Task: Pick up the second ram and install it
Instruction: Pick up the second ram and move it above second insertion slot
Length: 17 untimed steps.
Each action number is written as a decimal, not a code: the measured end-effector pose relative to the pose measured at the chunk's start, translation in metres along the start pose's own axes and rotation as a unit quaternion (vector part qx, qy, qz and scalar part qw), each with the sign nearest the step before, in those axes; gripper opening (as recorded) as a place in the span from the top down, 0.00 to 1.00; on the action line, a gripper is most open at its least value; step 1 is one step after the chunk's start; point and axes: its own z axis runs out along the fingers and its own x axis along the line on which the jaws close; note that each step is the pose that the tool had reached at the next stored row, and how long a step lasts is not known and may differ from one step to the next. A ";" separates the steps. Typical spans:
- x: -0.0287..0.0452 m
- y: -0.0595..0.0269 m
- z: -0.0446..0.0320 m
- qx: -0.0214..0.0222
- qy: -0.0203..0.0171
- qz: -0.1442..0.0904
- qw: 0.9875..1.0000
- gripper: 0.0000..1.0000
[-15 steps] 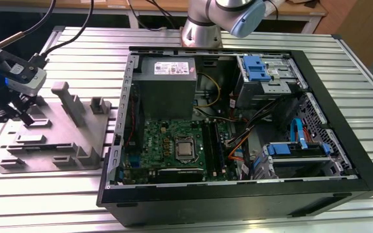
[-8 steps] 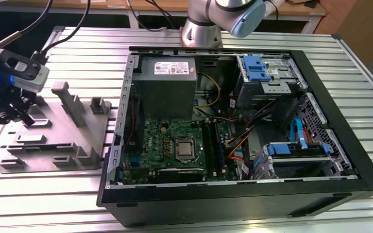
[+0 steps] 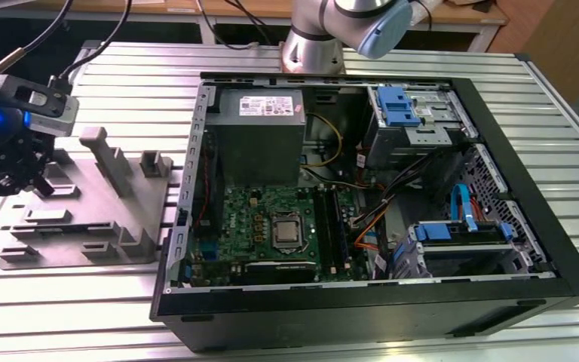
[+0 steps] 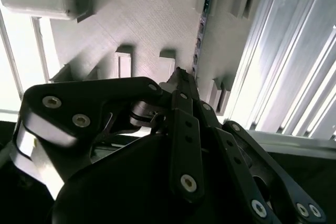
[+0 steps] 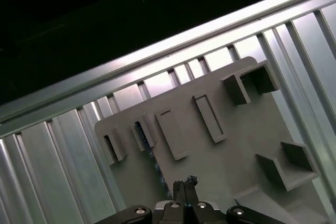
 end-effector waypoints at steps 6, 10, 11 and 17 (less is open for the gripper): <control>0.0000 -0.0001 0.0005 0.000 0.001 -0.018 1.000 0.90; -0.0001 -0.0002 0.0011 0.000 0.001 -0.019 1.000 0.90; -0.0002 -0.0005 0.0014 0.000 0.001 -0.021 1.000 0.90; -0.0007 -0.0020 0.0037 -0.001 0.002 -0.055 0.999 0.90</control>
